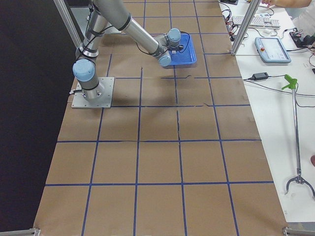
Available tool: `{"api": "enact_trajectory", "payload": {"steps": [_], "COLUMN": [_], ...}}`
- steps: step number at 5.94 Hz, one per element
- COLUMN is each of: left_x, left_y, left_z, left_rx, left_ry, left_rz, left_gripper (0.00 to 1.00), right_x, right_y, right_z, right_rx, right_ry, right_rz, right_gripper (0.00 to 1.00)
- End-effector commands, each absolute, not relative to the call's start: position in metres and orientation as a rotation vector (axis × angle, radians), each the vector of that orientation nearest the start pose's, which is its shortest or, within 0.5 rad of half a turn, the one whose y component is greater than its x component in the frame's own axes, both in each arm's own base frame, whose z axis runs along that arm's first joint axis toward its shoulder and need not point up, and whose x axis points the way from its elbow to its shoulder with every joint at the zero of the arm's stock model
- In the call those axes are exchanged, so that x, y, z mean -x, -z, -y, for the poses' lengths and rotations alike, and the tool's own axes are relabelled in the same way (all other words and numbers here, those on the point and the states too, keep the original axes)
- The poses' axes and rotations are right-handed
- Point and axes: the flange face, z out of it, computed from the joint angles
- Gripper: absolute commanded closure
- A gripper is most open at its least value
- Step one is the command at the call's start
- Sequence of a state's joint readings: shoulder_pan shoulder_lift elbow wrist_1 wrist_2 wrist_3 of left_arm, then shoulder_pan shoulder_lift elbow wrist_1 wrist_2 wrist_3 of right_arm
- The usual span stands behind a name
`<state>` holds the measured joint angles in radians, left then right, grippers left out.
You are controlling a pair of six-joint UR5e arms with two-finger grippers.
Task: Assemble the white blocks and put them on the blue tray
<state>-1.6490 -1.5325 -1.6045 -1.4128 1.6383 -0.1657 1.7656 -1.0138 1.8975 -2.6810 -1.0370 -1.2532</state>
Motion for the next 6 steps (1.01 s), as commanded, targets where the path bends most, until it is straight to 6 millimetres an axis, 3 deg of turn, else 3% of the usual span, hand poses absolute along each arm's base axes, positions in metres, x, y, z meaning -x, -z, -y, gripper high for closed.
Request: {"api": "enact_trajectory", "payload": {"steps": [1, 3, 6], "left_x": [0.1645, 0.1645, 0.1645], "left_y": [-0.5071, -0.5071, -0.5071], "left_z": [0.479, 0.479, 0.479], "left_rx": [0.143, 0.143, 0.143], "left_ry": [0.262, 0.262, 0.262], "left_rz": [-3.08, -3.08, -3.08], "left_gripper": [0.01, 0.01, 0.01], "right_x": [-0.2949, -0.2949, -0.2947], "right_y": [-0.1601, -0.1592, -0.1581], "right_z": [0.5441, 0.5441, 0.5433], "right_rx": [1.873, 1.871, 1.866], "right_ry": [0.662, 0.66, 0.652], "right_rz": [-1.981, -1.983, -1.984], "right_gripper": [0.74, 0.73, 0.63]}}
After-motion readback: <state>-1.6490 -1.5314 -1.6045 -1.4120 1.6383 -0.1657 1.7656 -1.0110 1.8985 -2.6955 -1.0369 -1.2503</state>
